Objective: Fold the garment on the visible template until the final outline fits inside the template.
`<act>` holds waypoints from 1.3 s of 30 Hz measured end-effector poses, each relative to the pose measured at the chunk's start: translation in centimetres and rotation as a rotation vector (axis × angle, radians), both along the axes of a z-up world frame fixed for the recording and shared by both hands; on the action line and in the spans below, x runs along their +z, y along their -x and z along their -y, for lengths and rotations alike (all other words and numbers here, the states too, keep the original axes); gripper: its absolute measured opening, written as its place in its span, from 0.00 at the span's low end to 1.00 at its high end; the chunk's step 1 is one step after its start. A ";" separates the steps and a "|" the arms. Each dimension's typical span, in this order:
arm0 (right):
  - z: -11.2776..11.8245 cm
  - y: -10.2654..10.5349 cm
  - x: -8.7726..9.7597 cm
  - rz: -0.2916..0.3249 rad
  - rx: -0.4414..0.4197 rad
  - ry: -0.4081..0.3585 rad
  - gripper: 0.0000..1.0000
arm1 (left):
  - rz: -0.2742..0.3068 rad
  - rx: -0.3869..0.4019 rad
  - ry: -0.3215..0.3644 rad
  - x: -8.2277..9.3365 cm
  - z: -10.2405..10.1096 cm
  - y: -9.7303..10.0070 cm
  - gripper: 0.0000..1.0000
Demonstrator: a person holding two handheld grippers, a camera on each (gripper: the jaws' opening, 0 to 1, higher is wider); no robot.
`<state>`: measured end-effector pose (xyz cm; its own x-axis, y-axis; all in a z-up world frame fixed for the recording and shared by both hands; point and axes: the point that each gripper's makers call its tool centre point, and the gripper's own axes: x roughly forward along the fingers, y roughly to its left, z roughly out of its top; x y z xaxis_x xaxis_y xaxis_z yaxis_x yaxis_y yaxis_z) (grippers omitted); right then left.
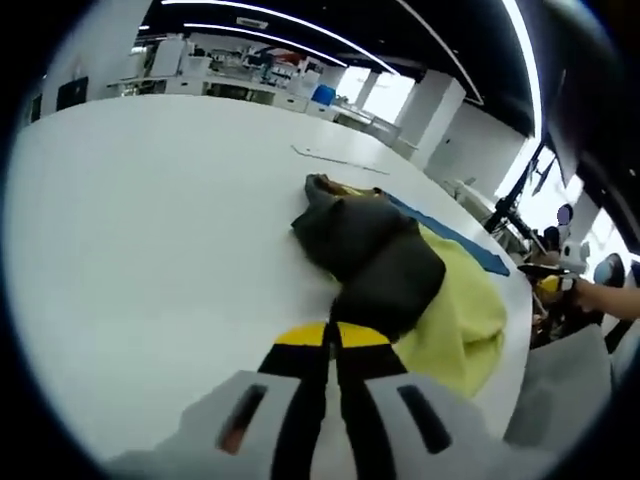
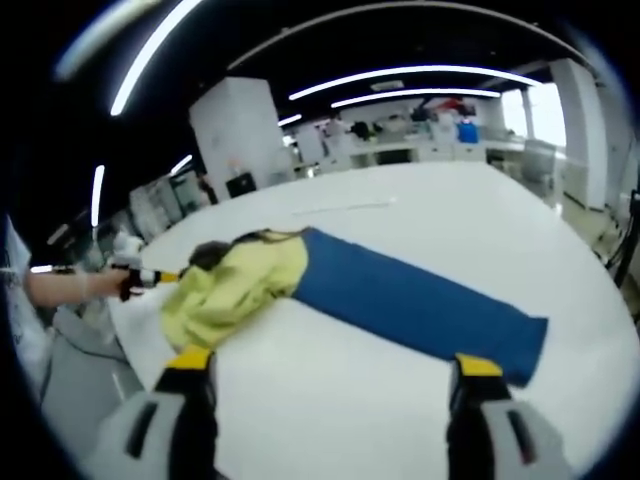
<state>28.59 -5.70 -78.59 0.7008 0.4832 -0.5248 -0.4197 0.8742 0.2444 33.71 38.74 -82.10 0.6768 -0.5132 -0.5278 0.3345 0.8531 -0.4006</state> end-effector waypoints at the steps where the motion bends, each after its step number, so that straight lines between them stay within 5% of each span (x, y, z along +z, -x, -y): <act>1: 0.0 0.0 0.0 0.000 0.001 0.000 0.97 | 0.000 0.002 0.006 0.2 0.0 0.0 0.00; 18: -1.1 -0.5 -0.2 -0.005 0.036 0.006 0.96 | 0.033 0.040 -0.019 3.7 -5.5 1.3 0.00; 39: -2.5 -0.7 -0.9 -0.034 0.068 0.017 0.97 | -0.092 0.256 -0.103 1.6 -17.8 4.8 0.00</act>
